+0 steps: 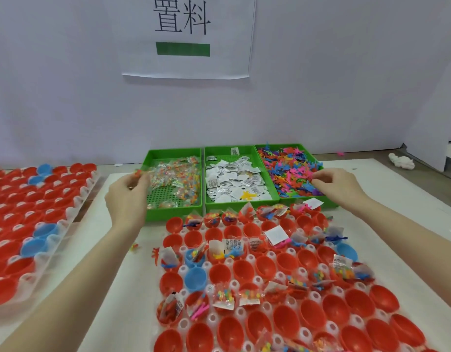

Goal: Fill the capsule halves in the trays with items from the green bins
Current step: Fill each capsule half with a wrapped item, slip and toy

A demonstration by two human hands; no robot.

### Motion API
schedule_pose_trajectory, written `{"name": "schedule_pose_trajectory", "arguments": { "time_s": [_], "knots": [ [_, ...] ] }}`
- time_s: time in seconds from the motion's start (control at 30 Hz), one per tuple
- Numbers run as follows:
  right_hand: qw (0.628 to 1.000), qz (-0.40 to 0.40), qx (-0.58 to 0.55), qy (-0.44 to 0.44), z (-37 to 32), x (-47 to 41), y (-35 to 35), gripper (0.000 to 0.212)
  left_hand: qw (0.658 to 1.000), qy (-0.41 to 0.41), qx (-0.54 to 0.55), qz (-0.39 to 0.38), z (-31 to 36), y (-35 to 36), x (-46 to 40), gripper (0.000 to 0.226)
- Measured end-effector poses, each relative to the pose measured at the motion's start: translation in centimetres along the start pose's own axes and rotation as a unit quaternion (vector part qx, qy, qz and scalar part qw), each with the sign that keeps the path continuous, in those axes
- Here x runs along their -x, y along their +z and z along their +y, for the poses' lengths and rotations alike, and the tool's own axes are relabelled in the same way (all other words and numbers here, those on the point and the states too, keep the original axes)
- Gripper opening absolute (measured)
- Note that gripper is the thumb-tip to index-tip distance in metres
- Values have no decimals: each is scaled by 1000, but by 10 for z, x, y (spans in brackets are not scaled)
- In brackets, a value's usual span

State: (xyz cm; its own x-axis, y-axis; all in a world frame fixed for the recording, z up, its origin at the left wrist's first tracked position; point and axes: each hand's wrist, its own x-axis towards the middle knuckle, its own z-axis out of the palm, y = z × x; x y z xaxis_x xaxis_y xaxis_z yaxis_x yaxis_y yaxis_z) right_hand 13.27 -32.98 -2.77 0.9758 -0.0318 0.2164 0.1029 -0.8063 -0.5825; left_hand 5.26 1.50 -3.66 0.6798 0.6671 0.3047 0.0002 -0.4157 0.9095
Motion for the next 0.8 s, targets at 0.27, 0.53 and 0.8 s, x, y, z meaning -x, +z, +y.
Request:
{"name": "schedule_pose_trajectory", "arguments": {
  "time_s": [0.27, 0.53, 0.8],
  "knots": [
    [985, -70, 156, 38, 9, -35, 18, 35, 974, -73, 200, -77, 19, -17, 26, 17],
    [996, 35, 76, 14, 1, -28, 14, 14, 992, -59, 62, -95, 4, -6, -5, 17],
    [994, -27, -106, 7, -48, -24, 23, 26, 994, 16, -95, -55, -4, 5, -9, 30]
  ]
}}
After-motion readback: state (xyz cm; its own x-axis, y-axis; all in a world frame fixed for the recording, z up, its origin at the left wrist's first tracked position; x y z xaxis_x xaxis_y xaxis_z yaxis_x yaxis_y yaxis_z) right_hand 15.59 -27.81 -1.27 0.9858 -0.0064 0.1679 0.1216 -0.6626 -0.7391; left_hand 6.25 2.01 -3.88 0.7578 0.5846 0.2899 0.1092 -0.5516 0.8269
